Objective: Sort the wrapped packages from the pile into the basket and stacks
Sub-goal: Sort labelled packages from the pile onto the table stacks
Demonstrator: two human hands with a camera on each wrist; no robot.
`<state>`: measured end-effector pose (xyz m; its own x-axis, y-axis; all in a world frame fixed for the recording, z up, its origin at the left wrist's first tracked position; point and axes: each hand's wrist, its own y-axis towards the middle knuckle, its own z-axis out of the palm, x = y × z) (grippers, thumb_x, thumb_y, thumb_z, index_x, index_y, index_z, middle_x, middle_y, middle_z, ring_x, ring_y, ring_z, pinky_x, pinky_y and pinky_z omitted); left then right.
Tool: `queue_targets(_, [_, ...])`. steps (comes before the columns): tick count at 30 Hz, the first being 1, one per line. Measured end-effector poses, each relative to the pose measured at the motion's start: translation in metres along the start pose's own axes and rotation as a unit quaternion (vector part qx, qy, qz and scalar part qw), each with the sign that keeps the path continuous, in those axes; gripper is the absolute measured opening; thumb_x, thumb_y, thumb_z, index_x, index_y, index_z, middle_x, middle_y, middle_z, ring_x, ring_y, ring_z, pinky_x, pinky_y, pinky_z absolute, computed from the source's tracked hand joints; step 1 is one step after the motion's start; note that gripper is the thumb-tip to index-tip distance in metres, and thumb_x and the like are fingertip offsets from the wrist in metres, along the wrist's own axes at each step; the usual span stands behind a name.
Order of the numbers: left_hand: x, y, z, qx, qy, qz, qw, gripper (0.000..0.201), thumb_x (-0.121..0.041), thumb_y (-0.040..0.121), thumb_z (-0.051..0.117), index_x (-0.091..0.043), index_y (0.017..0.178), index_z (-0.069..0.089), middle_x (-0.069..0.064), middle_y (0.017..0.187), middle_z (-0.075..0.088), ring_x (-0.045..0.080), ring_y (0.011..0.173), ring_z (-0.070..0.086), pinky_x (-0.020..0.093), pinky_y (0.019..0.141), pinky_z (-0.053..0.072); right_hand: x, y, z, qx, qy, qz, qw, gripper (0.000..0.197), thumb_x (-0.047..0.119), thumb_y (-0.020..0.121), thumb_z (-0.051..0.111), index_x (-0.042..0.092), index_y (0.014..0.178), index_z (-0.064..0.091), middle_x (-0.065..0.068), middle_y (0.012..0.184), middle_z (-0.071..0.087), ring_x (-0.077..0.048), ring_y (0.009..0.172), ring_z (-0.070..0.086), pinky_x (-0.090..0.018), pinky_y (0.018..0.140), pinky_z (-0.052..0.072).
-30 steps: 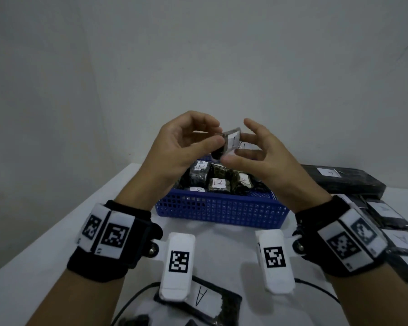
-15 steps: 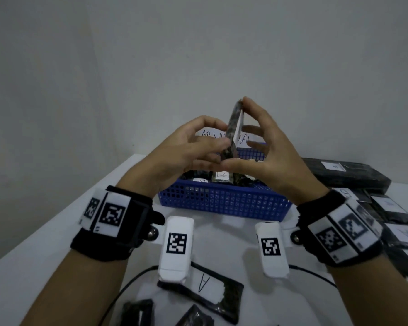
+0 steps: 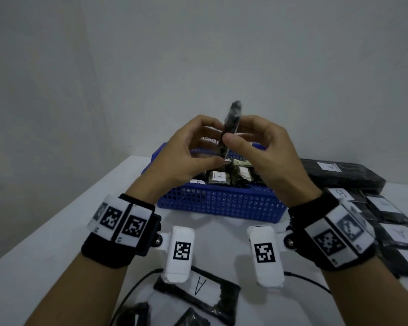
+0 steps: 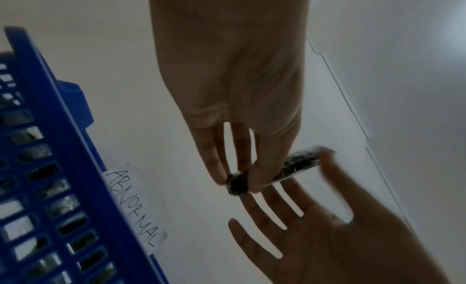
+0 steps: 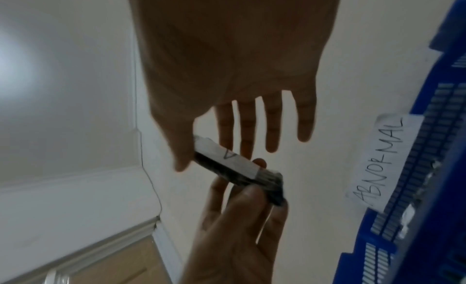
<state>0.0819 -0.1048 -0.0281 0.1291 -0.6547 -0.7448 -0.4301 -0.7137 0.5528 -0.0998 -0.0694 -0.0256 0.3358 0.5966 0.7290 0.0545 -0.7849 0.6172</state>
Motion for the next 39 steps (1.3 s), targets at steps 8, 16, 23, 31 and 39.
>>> queue_targets(8, [0.004,-0.001,0.001,-0.076,0.164,0.124,0.976,0.051,-0.024,0.082,0.078,-0.052,0.115,0.051,-0.036,0.113,0.055,0.003,0.116,0.048,0.023,0.094,0.046,0.001,-0.001,-0.002,0.131,0.163,0.142,0.968,0.087,0.065,0.065,0.065,0.019,0.138,0.053,-0.001,0.125,0.070,-0.016,0.116,0.067,-0.044,0.103,0.050])
queue_targets(16, [-0.014,0.000,-0.004,-0.004,-0.099,-0.074,0.992,0.040,-0.045,0.097,0.046,-0.015,0.119,0.062,0.011,0.102,0.072,0.031,0.083,0.069,0.033,0.070,0.058,-0.004,-0.005,0.000,0.097,0.010,0.017,0.995,0.109,0.025,0.070,0.092,0.031,0.153,0.022,0.009,0.153,0.040,-0.002,0.139,0.041,-0.027,0.113,0.039])
queue_targets(23, [-0.010,-0.003,-0.003,0.044,-0.129,-0.105,0.985,0.043,-0.023,0.083,0.069,-0.011,0.122,0.056,0.019,0.095,0.075,0.026,0.080,0.073,0.034,0.073,0.060,-0.004,-0.003,-0.012,0.123,-0.010,-0.001,0.992,0.097,0.030,0.071,0.089,0.035,0.152,0.035,0.017,0.152,0.043,-0.001,0.137,0.046,-0.028,0.107,0.044])
queue_targets(31, [-0.008,-0.005,0.002,0.075,-0.035,-0.094,0.992,0.026,-0.001,0.092,0.065,-0.014,0.113,0.061,0.012,0.089,0.077,0.035,0.081,0.072,0.038,0.072,0.060,0.005,0.004,-0.034,0.000,-0.040,-0.040,0.998,0.022,0.015,0.086,0.078,0.019,0.107,0.073,0.002,0.103,0.076,-0.016,0.086,0.074,-0.039,0.085,0.061])
queue_targets(39, [-0.025,0.018,0.039,0.146,0.016,-0.111,0.983,0.027,-0.012,0.102,0.049,-0.022,0.117,0.069,-0.001,0.098,0.074,0.012,0.084,0.069,0.027,0.070,0.054,0.030,-0.017,-0.094,0.139,-0.240,0.004,0.961,0.035,0.034,0.077,0.084,0.036,0.109,0.069,0.017,0.105,0.070,-0.003,0.097,0.064,-0.012,0.078,0.048])
